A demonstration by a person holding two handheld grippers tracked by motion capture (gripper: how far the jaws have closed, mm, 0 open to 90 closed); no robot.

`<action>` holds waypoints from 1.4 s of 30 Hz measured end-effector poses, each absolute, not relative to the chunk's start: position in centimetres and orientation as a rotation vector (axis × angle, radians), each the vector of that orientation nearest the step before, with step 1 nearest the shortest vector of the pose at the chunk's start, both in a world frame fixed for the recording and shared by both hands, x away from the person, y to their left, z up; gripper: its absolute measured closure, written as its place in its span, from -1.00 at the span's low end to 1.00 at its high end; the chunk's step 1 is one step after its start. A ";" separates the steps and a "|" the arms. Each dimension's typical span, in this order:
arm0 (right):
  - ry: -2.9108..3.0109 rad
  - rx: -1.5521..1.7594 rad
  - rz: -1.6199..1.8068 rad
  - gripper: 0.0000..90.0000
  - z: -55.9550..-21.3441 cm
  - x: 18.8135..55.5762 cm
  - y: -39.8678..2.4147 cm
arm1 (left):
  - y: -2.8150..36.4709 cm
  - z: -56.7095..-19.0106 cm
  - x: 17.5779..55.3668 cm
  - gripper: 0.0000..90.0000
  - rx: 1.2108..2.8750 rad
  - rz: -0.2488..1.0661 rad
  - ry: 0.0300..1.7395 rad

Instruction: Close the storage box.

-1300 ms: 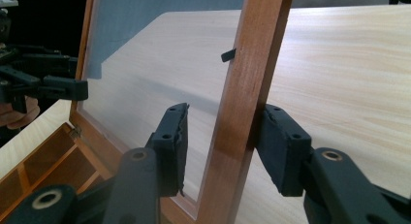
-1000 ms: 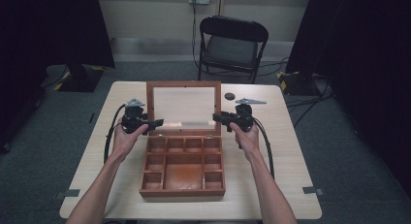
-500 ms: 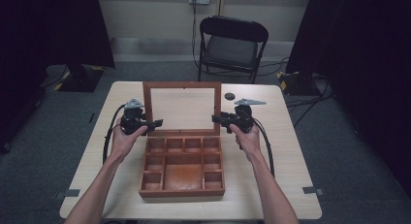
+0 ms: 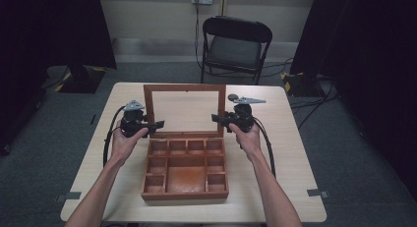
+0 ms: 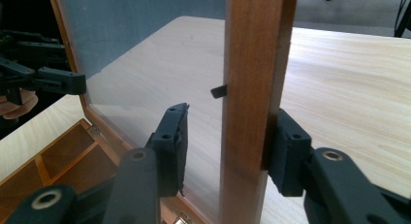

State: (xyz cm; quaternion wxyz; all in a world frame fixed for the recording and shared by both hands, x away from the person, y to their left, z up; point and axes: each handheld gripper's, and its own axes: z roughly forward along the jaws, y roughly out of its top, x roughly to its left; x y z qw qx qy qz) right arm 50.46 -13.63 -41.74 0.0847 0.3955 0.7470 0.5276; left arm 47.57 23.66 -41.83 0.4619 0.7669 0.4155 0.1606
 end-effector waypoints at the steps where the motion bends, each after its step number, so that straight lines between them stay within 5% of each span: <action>1: 2.231 1.180 1.568 0.23 -41.7 50.4 -13.6 | 23.6 -41.7 47.7 -0.09 1.890 0.404 1.021; 42: 2.225 1.178 1.569 0.11 -40.7 48.0 -14.3 | 24.2 -40.3 45.2 -0.17 1.905 0.409 0.949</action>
